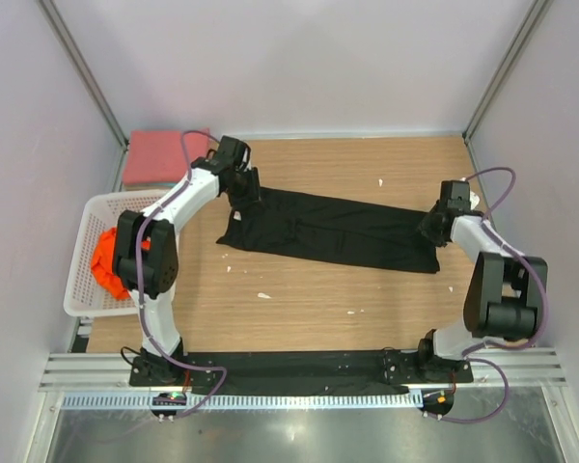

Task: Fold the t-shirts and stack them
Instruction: Fold the tshirt

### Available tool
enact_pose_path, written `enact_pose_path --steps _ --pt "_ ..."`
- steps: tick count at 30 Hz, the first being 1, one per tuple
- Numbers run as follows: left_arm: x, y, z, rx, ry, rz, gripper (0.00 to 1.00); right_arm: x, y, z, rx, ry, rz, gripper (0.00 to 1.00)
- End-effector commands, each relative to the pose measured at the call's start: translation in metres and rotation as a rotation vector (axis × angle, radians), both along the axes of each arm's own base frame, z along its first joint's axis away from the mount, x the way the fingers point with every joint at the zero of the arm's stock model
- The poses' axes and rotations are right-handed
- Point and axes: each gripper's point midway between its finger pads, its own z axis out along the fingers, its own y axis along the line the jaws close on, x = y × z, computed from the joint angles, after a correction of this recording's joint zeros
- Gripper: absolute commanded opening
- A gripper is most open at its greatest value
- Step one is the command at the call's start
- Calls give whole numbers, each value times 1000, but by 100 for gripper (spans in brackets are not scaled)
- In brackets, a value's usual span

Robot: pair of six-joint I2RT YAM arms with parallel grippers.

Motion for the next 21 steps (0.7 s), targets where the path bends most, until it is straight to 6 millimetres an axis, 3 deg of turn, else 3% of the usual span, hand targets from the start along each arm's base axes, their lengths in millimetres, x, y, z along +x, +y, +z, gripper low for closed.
enact_pose_path --steps 1,6,9,11,12,14,16,18,19,21 --pt "-1 -25 4 -96 -39 -3 40 9 -7 62 -35 -159 -40 37" --pt "-6 -32 -32 -89 24 9 35 10 0 109 -17 -253 -14 48" --pt "1 -33 -52 -53 46 15 34 10 7 131 14 -316 -7 50" --pt "9 -31 -54 -25 39 19 34 11 12 147 33 -367 5 50" --pt "11 -29 -66 1 57 23 34 12 18 151 61 -383 24 50" --pt "21 -27 -66 36 51 18 34 13 24 160 80 -419 37 50" --pt "23 -24 -81 76 86 14 34 15 27 167 91 -443 37 50" --pt "38 -25 -78 91 50 14 34 16 27 169 96 -456 35 51" --pt "40 -23 -92 108 73 13 34 18 28 175 100 -478 37 51" --pt "59 -29 -88 104 45 7 34 19 29 178 108 -501 31 51"
